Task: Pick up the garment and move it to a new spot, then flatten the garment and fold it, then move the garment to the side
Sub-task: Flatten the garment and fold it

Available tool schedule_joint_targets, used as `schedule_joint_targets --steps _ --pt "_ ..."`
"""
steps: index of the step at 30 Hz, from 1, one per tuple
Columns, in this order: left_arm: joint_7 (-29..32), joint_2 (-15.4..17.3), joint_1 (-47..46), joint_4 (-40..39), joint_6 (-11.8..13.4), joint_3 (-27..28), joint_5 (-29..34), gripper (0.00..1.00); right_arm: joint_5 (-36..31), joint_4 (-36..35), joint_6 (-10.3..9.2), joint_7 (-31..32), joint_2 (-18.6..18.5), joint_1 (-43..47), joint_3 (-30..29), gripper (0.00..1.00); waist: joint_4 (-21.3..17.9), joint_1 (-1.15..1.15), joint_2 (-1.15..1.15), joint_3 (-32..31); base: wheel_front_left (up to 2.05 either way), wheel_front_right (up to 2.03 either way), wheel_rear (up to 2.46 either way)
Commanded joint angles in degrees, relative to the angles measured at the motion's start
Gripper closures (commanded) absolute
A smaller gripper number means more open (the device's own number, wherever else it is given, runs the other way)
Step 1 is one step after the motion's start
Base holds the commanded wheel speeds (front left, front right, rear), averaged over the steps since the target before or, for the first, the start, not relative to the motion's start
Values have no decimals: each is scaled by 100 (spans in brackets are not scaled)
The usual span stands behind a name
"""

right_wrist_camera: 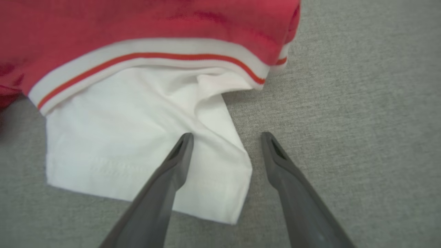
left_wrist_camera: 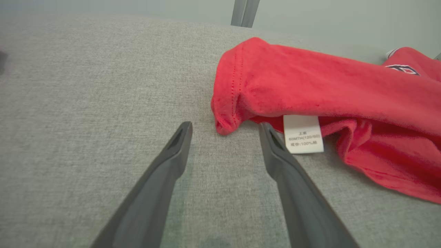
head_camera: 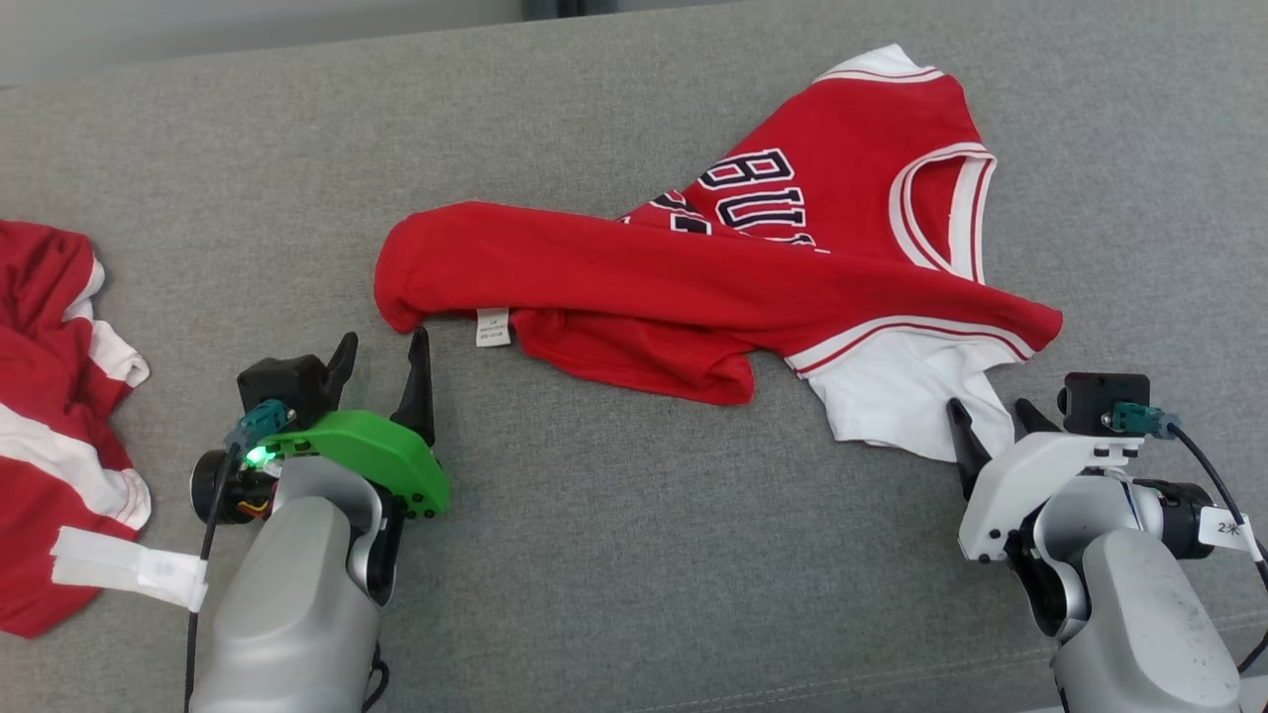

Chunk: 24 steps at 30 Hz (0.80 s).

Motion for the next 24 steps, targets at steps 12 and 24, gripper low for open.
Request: schedule_joint_targets --steps 12,24 --pt "3 110 -620 282 -79 -6 30 0 130 522 -4 76 12 -173 407 0 -183 0 0 583 0 0 0" --pt "0 99 -414 -181 -109 67 178 100 151 458 13 447 54 73 758 100 -124 0 0 637 0 0 0"
